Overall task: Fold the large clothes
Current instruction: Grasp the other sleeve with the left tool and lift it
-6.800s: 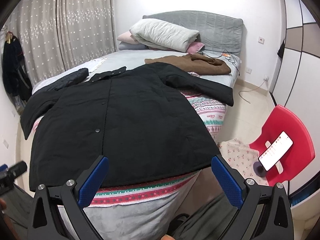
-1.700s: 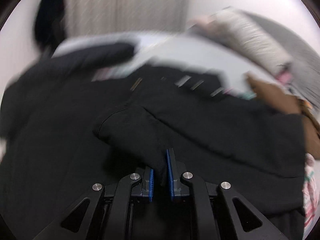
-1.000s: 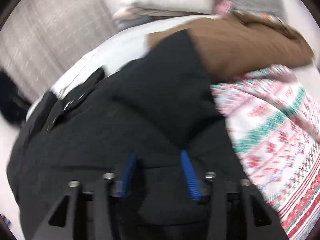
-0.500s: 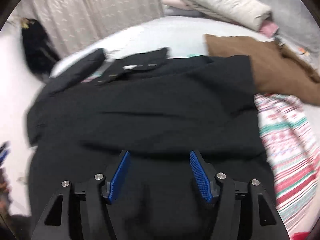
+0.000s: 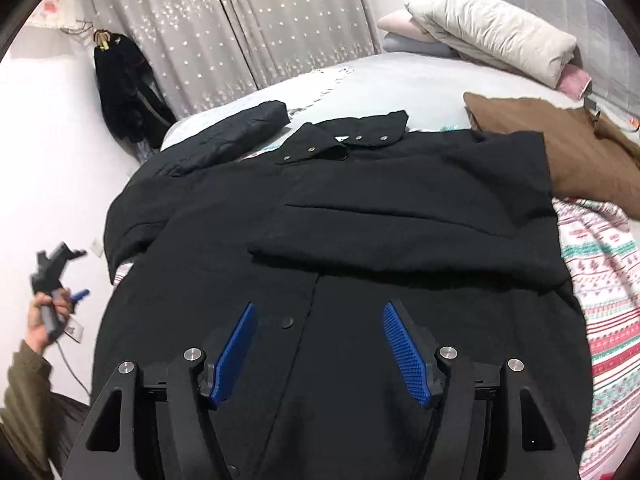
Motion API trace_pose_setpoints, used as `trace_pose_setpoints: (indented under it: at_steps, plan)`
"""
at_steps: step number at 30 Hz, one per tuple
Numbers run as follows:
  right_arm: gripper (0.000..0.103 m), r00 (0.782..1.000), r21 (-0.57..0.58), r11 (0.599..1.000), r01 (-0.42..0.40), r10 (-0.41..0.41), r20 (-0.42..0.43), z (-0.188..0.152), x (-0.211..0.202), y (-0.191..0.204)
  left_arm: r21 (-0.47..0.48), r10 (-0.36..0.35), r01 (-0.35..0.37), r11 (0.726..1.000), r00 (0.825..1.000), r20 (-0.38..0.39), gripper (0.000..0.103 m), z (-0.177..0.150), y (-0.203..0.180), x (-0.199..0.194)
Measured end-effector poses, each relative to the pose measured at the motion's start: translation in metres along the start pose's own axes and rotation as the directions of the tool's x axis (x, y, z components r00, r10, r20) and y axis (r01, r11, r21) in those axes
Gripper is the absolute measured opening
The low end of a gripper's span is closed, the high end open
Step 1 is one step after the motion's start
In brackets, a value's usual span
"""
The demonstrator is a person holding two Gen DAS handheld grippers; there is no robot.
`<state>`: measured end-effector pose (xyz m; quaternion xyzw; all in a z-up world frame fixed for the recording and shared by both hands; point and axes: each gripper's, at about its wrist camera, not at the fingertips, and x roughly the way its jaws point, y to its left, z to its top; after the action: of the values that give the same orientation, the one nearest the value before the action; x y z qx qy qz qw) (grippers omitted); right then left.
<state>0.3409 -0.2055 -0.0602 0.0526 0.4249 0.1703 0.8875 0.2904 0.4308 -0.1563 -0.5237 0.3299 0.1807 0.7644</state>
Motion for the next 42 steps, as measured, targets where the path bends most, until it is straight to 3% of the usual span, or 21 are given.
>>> trace_pose_setpoints:
  at_steps: [6,9,11,14,16,17,18,23,26,29,31,33,35,38,42]
  plan:
    - [0.068,1.000,-0.021,1.000,0.020,-0.021,-0.015,-0.005,0.019,0.005,-0.129,-0.069,0.075,0.989,0.996,0.053,0.101,-0.015,0.014,0.025]
    - [0.068,0.999,-0.023,0.999,0.023,-0.023,-0.032,-0.007,0.026,0.005,-0.291,-0.134,0.140,0.946,0.990,0.042,0.098,-0.016,0.031,0.049]
    - [0.068,0.999,-0.034,0.999,0.027,-0.028,-0.031,-0.009,0.028,0.006,-0.307,-0.142,0.154,0.939,0.988,0.061,0.092,-0.018,0.035,0.056]
    - [0.068,0.999,-0.042,0.999,0.035,-0.036,-0.033,-0.010,0.033,0.009,-0.277,-0.168,0.200,0.940,0.977,0.135,0.071,-0.017,0.033,0.053]
    - [0.068,0.999,-0.043,0.999,0.028,-0.030,-0.043,-0.011,0.038,0.011,-0.273,-0.150,0.191,0.943,0.975,0.164,0.038,-0.016,0.030,0.048]
    - [0.068,0.999,-0.046,0.999,0.025,-0.027,-0.046,-0.010,0.040,0.012,-0.273,-0.131,0.174,0.946,0.977,0.169,0.029,-0.017,0.029,0.045]
    - [0.068,0.999,-0.049,0.999,0.023,-0.026,-0.048,-0.011,0.041,0.013,-0.256,-0.103,0.145,0.956,0.980,0.171,0.014,-0.016,0.027,0.043]
    - [0.068,0.998,-0.066,0.998,0.018,-0.022,-0.061,-0.012,0.046,0.019,-0.190,-0.077,0.121,0.974,0.972,0.221,0.006,-0.022,0.023,0.031]
    - [0.068,0.998,-0.082,0.996,0.021,-0.025,-0.049,-0.013,0.040,0.022,-0.176,-0.063,0.122,0.977,0.949,0.308,0.006,-0.026,0.019,0.008]
    - [0.068,0.999,-0.068,0.998,0.014,-0.017,-0.041,-0.013,0.035,0.020,-0.088,-0.042,0.086,0.992,0.908,0.417,0.006,-0.020,-0.015,-0.021]
    - [0.068,0.999,-0.055,0.998,0.012,-0.014,-0.031,-0.011,0.032,0.018,0.026,-0.054,0.047,0.999,0.873,0.485,0.005,-0.026,-0.044,-0.040]
    - [0.068,1.000,-0.043,0.999,0.009,-0.010,-0.018,-0.009,0.027,0.016,0.157,-0.088,0.003,0.988,0.837,0.539,0.005,-0.040,-0.076,-0.059]
    - [0.068,1.000,-0.031,0.999,0.010,-0.010,-0.005,-0.008,0.022,0.012,0.249,-0.133,-0.013,0.968,0.816,0.562,0.005,-0.051,-0.100,-0.071]
    - [0.068,1.000,-0.007,1.000,0.006,-0.005,0.008,-0.007,0.016,0.007,0.405,-0.231,-0.013,0.914,0.804,0.548,0.005,-0.066,-0.145,-0.086]
    - [0.068,0.999,0.028,0.999,0.041,-0.042,0.006,-0.007,0.013,-0.008,0.492,-0.338,0.061,0.868,0.799,0.497,0.005,-0.082,-0.178,-0.100]
